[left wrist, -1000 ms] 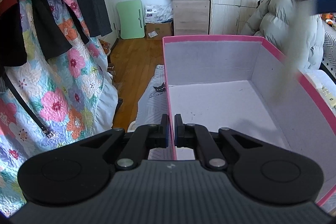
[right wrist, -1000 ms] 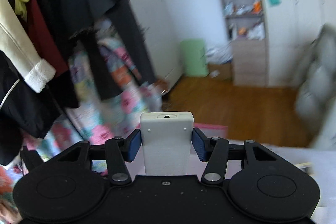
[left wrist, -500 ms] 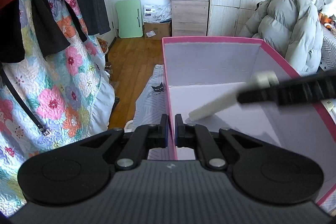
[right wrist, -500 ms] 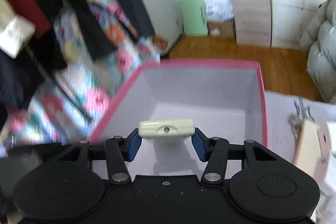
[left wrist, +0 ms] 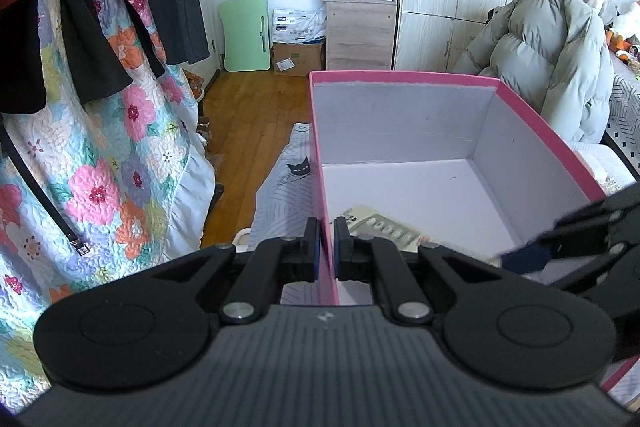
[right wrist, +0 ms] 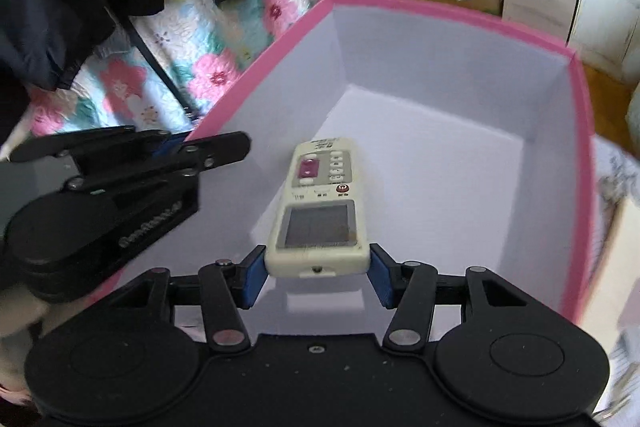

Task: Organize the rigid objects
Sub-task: 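Carry the cream remote into the pink box with the right gripper and release, then grasp the yellow TCL remote on the table with the right gripper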

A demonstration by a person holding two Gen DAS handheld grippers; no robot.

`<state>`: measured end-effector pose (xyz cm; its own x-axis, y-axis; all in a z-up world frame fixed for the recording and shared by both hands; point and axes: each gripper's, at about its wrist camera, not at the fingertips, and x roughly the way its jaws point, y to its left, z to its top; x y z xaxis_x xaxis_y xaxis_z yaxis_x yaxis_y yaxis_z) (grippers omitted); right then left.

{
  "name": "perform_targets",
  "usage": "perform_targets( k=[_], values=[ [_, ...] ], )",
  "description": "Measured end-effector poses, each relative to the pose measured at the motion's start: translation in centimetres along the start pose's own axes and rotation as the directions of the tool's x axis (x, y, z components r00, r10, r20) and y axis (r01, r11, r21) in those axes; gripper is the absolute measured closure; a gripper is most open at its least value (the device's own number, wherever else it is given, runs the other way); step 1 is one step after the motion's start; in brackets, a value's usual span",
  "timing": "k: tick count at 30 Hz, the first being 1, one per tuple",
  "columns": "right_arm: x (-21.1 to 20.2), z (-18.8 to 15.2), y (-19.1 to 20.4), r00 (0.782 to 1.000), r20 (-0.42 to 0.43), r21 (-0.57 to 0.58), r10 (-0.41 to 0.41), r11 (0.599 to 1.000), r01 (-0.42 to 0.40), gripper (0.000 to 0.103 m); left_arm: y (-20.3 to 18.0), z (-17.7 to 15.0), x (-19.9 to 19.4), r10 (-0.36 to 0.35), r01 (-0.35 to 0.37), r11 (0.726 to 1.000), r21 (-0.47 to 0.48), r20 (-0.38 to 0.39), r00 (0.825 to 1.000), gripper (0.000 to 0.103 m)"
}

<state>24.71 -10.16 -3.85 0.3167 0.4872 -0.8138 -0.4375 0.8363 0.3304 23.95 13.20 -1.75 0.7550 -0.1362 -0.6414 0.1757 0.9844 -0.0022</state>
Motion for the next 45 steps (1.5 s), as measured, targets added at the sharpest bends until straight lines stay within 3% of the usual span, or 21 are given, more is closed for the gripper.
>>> perform_targets(
  k=[3, 7, 11, 15, 18, 23, 26, 29, 30, 33, 36, 43, 45],
  values=[
    [0.3, -0.5, -0.5, 0.996, -0.015, 0.044, 0.091, 0.995, -0.090, 0.045, -0.1, -0.1, 0.0, -0.002, 0.002, 1.000, -0.005, 0.000, 1.000, 0.098],
    [-2.0, -1.4, -0.8, 0.993, 0.059, 0.024, 0.099, 0.995, -0.100, 0.045, -0.2, 0.0, 0.0, -0.002, 0.002, 1.000, -0.006, -0.001, 1.000, 0.097],
    [-7.1, -3.1, -2.1, 0.976, 0.201, 0.024, 0.080, 0.996, -0.087, 0.044, -0.6, 0.1, 0.0, 0.007, -0.007, 1.000, 0.013, -0.003, 1.000, 0.098],
    [-12.1, -4.4, -4.7, 0.954, 0.297, 0.051, -0.048, 0.998, 0.034, 0.044, -0.6, 0.1, 0.0, 0.012, -0.012, 1.000, 0.021, -0.004, 1.000, 0.098],
    [-14.6, -5.6, -8.6, 0.943, 0.317, 0.165, -0.098, 0.985, 0.047, 0.044, -0.9, 0.0, 0.0, 0.019, -0.019, 0.999, 0.030, -0.003, 1.000, 0.098],
    [-16.2, -8.4, -14.9, 0.916, 0.309, 0.361, -0.255, 0.923, 0.135, 0.044, -1.2, -0.1, -0.2, 0.023, -0.023, 0.999, 0.046, 0.007, 1.000, 0.098],
    [-15.8, -9.6, -18.1, 0.889, 0.270, 0.380, -0.369, 0.890, 0.254, 0.045, -1.6, 0.0, -0.2, 0.038, -0.038, 0.996, 0.076, 0.005, 0.999, 0.098],
    [-14.7, -9.9, -20.9, 0.835, 0.204, 0.349, -0.511, 0.835, 0.426, 0.049, -2.0, -0.1, -0.2, 0.048, -0.049, 0.994, 0.095, 0.006, 0.999, 0.098],
    [-14.7, -10.0, -21.9, 0.827, 0.200, 0.337, -0.525, 0.829, 0.445, 0.049, -2.0, -0.1, -0.3, 0.048, -0.048, 0.994, 0.095, 0.006, 0.999, 0.098],
    [-13.9, -9.8, -23.9, 0.857, 0.191, 0.303, -0.478, 0.859, 0.412, 0.050, -2.1, -0.1, -0.3, 0.049, -0.049, 0.994, 0.095, 0.006, 0.999, 0.098],
    [-12.3, -9.3, -24.8, 0.861, 0.169, 0.245, -0.480, 0.866, 0.435, 0.050, -2.2, -0.2, -0.4, 0.054, -0.055, 0.994, 0.093, 0.012, 0.998, 0.098],
    [-10.3, -7.7, -25.9, 0.880, 0.148, 0.237, -0.451, 0.880, 0.411, 0.050, -2.4, -0.3, -0.6, 0.060, -0.062, 0.992, 0.107, 0.021, 0.998, 0.098],
    [-9.7, -7.1, -26.3, 0.885, 0.136, 0.231, -0.445, 0.883, 0.408, 0.045, -2.5, -0.3, -0.6, 0.057, -0.059, 0.993, 0.105, 0.021, 0.998, 0.098]
  ],
)
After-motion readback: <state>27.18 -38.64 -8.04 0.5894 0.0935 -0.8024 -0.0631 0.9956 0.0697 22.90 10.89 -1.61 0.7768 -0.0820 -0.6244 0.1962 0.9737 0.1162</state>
